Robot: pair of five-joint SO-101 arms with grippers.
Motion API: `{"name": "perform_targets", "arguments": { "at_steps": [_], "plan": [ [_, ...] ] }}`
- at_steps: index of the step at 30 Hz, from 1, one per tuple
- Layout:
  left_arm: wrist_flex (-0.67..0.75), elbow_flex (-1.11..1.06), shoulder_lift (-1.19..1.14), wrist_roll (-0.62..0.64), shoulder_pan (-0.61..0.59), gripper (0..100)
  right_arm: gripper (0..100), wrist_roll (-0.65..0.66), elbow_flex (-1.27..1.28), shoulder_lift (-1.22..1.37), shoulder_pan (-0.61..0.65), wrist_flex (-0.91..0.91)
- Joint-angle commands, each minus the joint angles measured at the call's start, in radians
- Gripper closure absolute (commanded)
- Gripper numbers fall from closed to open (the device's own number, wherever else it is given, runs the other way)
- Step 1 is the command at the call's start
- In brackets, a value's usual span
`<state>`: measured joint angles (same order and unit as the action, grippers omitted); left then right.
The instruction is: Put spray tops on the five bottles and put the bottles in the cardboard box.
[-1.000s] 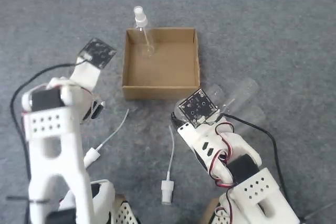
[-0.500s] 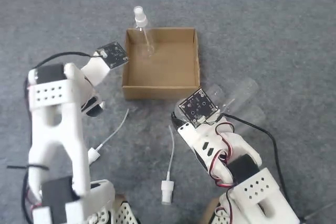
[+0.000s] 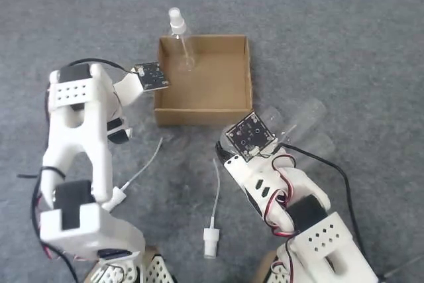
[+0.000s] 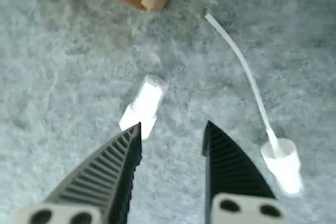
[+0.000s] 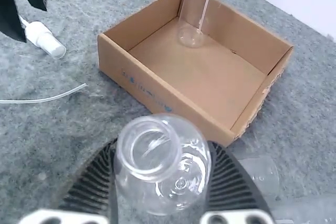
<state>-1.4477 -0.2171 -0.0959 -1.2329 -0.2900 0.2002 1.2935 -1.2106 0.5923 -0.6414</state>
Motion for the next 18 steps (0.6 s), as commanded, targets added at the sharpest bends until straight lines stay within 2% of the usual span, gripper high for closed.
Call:
{"name": "perform_targets", "arguments": {
  "at_steps": [1,9,14,18],
  "plan": [
    [0.066,0.051,-0.055,-0.040,-0.002,84,97.2,0.003,-0.017,-0.042,-0.007,0.028],
    [0.181,0.051,-0.184,-0.038,-0.002,84,97.2,0.003,-0.017,-0.044,-0.007,0.028],
    [0.181,0.051,-0.226,-0.031,-0.002,84,97.2,0.005,-0.017,-0.044,-0.007,0.028],
    [0.180,0.050,-0.244,0.012,0.000,92,97.2,0.006,-0.017,-0.044,-0.007,0.028]
  ]
}}
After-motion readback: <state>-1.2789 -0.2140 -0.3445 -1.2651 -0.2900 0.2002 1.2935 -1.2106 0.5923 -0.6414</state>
